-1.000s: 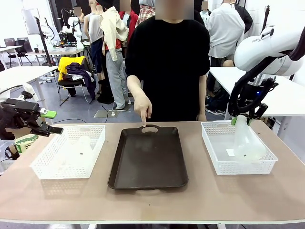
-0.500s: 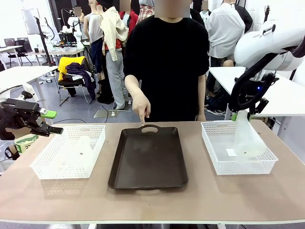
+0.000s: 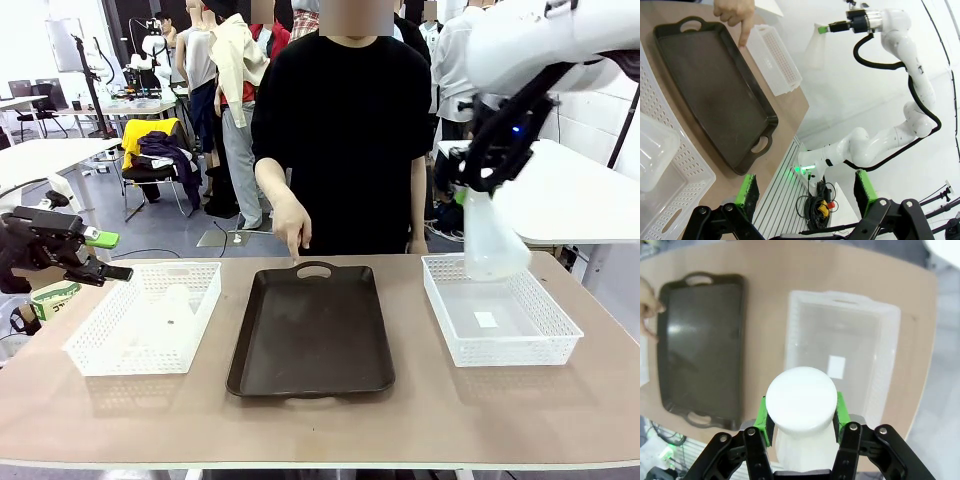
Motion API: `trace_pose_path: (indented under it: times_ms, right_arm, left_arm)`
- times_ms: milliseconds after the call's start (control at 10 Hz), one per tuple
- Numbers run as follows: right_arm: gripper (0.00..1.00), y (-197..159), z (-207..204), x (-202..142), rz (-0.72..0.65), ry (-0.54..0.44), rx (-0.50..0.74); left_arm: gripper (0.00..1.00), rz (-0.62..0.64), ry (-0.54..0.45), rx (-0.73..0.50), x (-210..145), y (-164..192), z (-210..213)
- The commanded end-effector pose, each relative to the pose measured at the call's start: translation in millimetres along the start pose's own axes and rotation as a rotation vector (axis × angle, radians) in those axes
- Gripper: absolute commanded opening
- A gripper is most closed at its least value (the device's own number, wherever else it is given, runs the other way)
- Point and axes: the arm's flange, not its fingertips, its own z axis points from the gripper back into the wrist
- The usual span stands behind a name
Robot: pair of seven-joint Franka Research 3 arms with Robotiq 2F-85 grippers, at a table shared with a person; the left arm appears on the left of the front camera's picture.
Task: Prepare the laboratory tools.
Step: While moving the picked Big flask to the Handle tray indicated by the person, stop as directed by the person.
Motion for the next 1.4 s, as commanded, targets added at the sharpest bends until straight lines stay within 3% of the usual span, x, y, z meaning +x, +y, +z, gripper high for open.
trace_pose_path:
  times_ms: [0, 300, 600, 900, 1300]
  right_arm:
    - [0.00, 41, 0, 17, 0.104, -0.029, 0.012]
    - [0.00, 134, 3, 28, 0.299, -0.006, 0.015]
    - [0.00, 197, -30, 39, 0.399, 0.078, 0.046]
    - [0.00, 232, -73, 41, 0.408, 0.141, 0.078]
    - [0.00, 245, -120, 47, 0.459, 0.268, 0.153]
  left_arm:
    - [1.00, -0.016, -0.007, -0.013, 0, -1, 2]
    - [1.00, -0.016, -0.007, -0.013, 0, -1, 2]
    - [1.00, -0.016, -0.007, -0.013, 0, -1, 2]
    - [1.00, -0.016, -0.007, -0.013, 0, -1, 2]
    - [1.00, -0.016, -0.007, -0.013, 0, -1, 2]
